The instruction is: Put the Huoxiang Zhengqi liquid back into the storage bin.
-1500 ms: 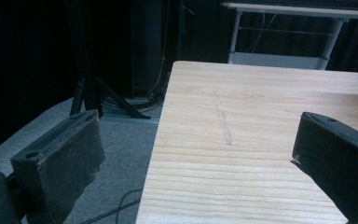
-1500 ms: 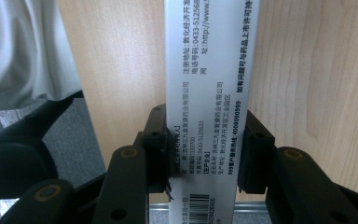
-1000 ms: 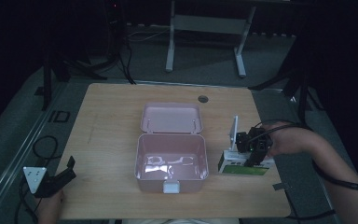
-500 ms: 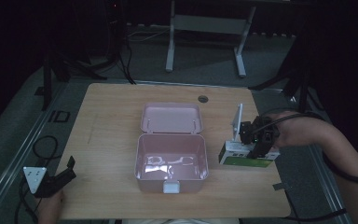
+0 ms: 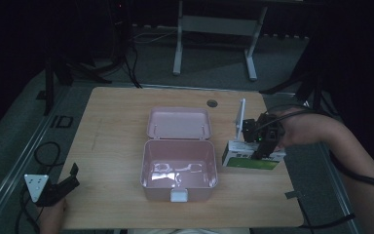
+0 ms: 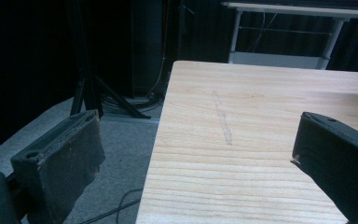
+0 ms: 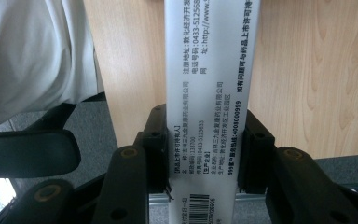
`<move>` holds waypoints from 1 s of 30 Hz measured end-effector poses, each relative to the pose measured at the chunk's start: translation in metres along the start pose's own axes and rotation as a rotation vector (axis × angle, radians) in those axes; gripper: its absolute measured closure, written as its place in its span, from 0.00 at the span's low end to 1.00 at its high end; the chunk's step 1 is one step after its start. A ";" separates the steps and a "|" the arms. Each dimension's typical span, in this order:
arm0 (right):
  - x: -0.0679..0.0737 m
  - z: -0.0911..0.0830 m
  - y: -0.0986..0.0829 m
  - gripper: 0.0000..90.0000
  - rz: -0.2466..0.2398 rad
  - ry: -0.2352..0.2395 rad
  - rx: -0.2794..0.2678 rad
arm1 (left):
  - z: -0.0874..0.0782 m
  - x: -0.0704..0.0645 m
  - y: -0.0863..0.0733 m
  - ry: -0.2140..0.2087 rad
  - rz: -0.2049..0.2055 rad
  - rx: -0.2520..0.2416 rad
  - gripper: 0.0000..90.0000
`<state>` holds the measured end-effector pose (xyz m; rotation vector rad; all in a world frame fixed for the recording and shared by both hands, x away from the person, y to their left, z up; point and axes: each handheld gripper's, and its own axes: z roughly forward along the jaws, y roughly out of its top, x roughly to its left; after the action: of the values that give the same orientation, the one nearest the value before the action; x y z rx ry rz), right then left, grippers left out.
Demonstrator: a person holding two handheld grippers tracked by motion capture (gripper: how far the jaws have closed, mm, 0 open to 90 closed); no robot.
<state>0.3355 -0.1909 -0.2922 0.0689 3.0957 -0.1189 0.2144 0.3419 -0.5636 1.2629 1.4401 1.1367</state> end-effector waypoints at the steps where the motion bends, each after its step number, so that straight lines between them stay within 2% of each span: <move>1: 0.000 0.000 0.002 0.69 -0.005 -0.002 -0.001 | 0.000 0.000 0.000 -0.001 0.000 0.000 0.02; 5: 0.000 0.000 0.013 0.69 -0.019 0.001 -0.005 | 0.000 0.001 0.000 -0.002 -0.006 0.001 0.02; 15: 0.000 0.012 0.042 0.69 -0.047 0.013 0.033 | 0.000 0.001 0.000 -0.003 -0.005 0.000 0.02; 22: -0.001 0.015 0.066 0.69 -0.074 0.028 0.025 | 0.000 0.000 0.000 -0.005 -0.004 0.001 0.02; 30: -0.001 0.015 0.088 0.69 -0.088 0.024 0.017 | 0.000 0.001 0.000 -0.006 -0.005 0.000 0.02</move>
<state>0.3407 -0.1048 -0.3141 -0.0656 3.1218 -0.1486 0.2143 0.3425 -0.5637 1.2608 1.4380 1.1280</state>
